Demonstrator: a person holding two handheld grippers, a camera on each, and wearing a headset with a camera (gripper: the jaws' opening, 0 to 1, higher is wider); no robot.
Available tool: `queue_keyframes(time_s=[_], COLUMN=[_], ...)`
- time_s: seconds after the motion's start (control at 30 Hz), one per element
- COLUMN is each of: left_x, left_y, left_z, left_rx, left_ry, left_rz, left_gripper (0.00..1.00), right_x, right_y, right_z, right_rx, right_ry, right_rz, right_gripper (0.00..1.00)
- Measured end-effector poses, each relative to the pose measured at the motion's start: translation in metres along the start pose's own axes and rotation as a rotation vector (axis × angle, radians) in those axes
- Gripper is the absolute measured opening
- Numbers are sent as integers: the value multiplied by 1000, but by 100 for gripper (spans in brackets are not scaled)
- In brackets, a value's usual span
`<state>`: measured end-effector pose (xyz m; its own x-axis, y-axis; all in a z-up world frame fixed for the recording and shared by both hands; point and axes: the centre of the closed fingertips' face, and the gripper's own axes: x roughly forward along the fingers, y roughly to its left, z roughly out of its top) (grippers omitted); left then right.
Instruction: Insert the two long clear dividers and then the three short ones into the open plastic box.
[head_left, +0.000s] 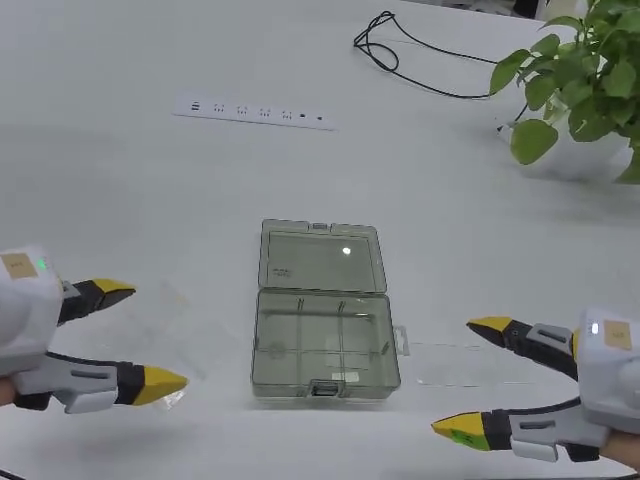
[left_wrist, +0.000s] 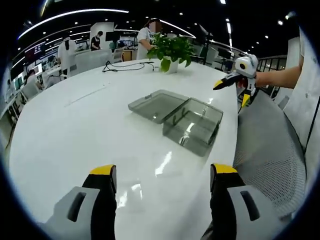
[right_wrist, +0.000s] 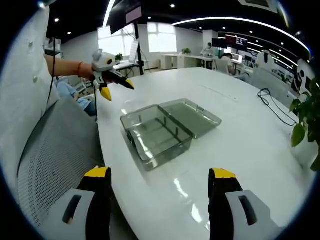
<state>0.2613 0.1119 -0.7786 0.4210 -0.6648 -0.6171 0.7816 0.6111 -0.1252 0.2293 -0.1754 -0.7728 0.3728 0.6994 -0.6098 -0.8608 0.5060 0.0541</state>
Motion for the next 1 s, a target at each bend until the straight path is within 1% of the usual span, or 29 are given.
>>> queue_keyframes(time_s=[0.13,0.27,0.3,0.33,0.37,0.4,0.43,0.47,0.57,0.67,0.73,0.77,0.87,0.93,1.0], left_x=[-1,-1,-1,0,0,-2,0,1,1,2,3,3,5,7,8], left_y=[6,15,18,20,22,25,26,27,32,38,40,42,47,48,52], left_z=[-5,-9,-11,-12,-15,-22,-22,-21,-25,-29,-30,-34,-40,-41,-45], left_rx=[-21,-44,-53,-61,-83,-105,-112,-108,-117,-139,-144,-147,-158,-160,-163], left_ry=[12,31,48,51,72,109,112,106,129,152,157,180,209,219,246], left_rz=[8,30,43,45,55,71,66,68,86,105,110,122,139,148,164], left_gripper=[75,71,70,69,68,67,66,65,60,58,57,55,53,50,48], right_x=[-1,-1,-1,-1,0,0,0,0,0,1,1,1,1,1,1], right_y=[0,0,0,0,1,1,1,0,0,0,1,1,1,1,1], right_z=[0,0,0,0,0,0,0,0,1,1,0,1,1,1,1], right_rx=[1,6,7,6,7,8,8,9,12,13,16,16,20,21,21], right_ry=[-2,0,-1,-1,-1,-2,-3,-3,-7,-9,-7,-9,-11,-15,-15], right_rz=[-1,-2,-1,-1,-1,-1,-1,-2,-3,-5,-4,-4,-6,-7,-7], right_gripper=[80,80,80,80,79,79,79,79,79,79,79,79,79,79,79])
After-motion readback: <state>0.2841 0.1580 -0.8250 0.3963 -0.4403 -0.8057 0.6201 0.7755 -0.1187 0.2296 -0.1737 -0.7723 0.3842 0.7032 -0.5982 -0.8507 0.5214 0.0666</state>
